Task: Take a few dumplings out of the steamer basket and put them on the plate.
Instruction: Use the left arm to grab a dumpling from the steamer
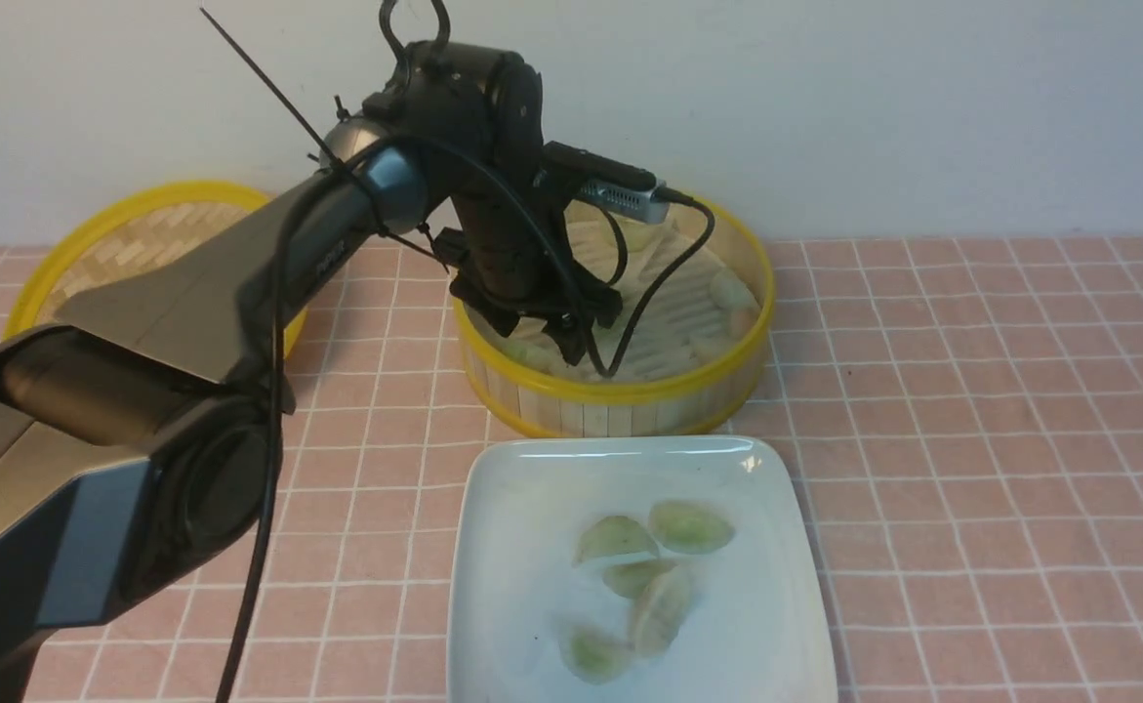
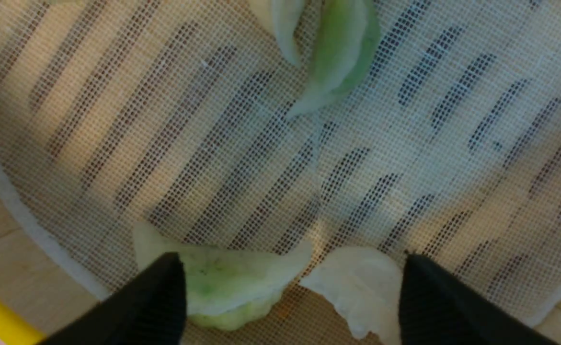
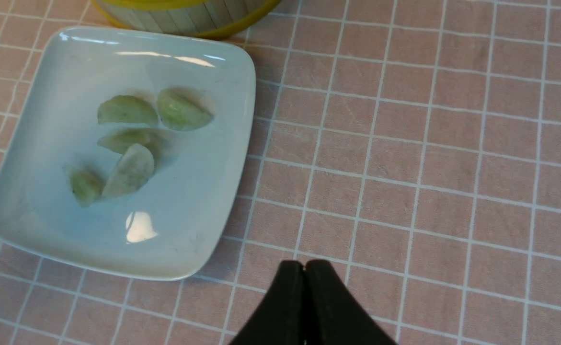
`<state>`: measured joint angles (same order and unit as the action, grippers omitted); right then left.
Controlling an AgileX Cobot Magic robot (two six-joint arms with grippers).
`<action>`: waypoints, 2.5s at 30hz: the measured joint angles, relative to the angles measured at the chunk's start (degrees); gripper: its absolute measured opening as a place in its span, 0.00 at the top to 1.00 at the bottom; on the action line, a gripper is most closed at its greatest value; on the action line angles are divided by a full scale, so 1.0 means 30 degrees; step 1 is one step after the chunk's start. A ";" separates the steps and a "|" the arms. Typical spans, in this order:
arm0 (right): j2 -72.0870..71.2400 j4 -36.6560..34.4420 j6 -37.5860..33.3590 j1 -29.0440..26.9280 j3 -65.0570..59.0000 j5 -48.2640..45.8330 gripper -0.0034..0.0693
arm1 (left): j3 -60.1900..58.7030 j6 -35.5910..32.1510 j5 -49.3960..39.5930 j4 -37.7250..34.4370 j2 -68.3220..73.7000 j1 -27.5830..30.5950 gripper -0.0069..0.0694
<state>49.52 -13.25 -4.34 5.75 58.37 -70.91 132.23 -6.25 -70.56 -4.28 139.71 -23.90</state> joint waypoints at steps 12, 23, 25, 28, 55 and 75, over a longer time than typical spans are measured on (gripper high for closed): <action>0.0000 -0.0810 0.0000 0.0000 0.0000 0.0075 0.97 | 0.0311 0.0000 0.0119 0.1427 0.0655 -0.0017 0.34; 0.0000 -0.1642 -0.0260 0.0000 0.0000 0.0094 0.97 | 0.0636 0.0000 0.0321 0.2489 0.0812 -0.0206 0.49; 0.0000 -0.1773 -0.0360 0.0000 0.0000 0.0094 0.97 | 0.1113 0.0000 0.0112 0.2453 0.0889 -0.0206 0.49; 0.0000 -0.2069 -0.0422 0.0000 0.0000 0.0094 0.97 | 0.1547 0.0000 0.0034 0.2242 0.0784 -0.0145 0.66; 0.0000 -0.2777 -0.0974 0.0000 0.0000 0.0094 0.97 | 0.1855 -0.1201 -0.0158 0.2953 0.1406 -0.0041 0.41; 0.0000 -0.3117 -0.0974 0.0000 0.0000 0.0094 0.97 | 0.0947 -0.0834 -0.0027 0.0529 -0.3043 -0.0041 0.72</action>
<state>49.52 -22.60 -7.26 5.75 58.37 -70.63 135.07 -8.75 -70.64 -2.69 130.58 -24.03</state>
